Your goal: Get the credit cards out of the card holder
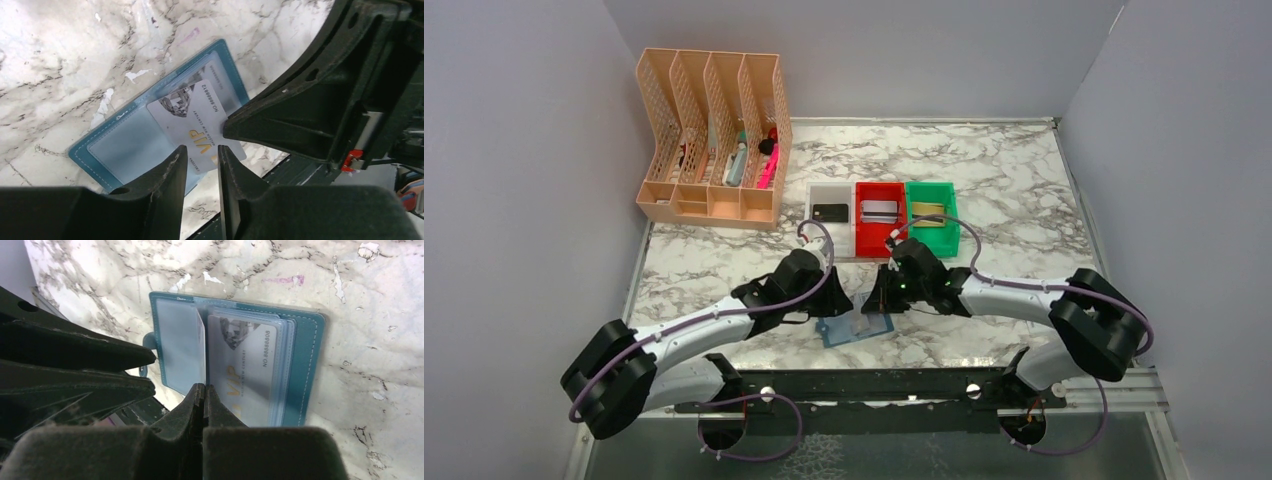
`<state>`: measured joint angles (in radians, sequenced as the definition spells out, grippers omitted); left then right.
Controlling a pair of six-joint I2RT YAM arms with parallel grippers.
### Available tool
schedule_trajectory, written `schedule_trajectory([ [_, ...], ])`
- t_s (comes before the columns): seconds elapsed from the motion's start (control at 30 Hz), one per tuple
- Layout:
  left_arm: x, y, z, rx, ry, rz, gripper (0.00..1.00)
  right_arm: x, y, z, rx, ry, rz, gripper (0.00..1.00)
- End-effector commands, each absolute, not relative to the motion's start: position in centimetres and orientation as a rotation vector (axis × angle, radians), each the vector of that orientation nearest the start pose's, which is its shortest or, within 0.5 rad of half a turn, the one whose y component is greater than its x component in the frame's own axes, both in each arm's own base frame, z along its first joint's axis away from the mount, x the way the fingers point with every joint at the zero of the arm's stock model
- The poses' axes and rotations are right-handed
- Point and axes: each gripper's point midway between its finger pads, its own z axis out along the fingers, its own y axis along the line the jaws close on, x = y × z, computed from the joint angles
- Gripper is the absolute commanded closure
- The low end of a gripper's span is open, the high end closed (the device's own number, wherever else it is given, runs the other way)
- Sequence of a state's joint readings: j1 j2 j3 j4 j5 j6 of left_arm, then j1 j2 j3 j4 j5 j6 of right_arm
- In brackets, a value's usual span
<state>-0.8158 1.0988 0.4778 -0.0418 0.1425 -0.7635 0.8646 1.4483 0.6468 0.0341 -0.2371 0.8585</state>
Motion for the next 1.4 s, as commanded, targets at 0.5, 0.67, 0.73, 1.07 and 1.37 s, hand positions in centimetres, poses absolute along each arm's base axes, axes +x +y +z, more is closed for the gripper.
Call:
schedule_trajectory([
  [0.5, 15.1, -23.7, 1.0, 0.107, 2.627, -0.797, 0.92, 16.5, 34.0, 4.8, -0.164, 2.616, 1.225, 0.91],
  [0.67, 15.1, -23.5, 0.7, 0.105, 2.632, -0.786, 0.94, 16.4, 34.2, 4.7, -0.172, 2.616, 1.240, 0.89],
  [0.73, 15.1, -23.4, 0.8, 0.105, 2.631, -0.786, 0.94, 16.4, 34.3, 4.6, -0.177, 2.621, 1.243, 0.88],
  [1.07, 15.3, -23.3, 1.5, 0.110, 2.609, -0.778, 0.94, 17.3, 33.2, 5.2, -0.151, 2.593, 1.144, 0.99],
  [1.37, 16.7, -22.0, 3.7, 0.110, 2.537, -0.679, 0.90, 18.7, 30.7, 7.6, -0.121, 2.512, 0.979, 0.99],
])
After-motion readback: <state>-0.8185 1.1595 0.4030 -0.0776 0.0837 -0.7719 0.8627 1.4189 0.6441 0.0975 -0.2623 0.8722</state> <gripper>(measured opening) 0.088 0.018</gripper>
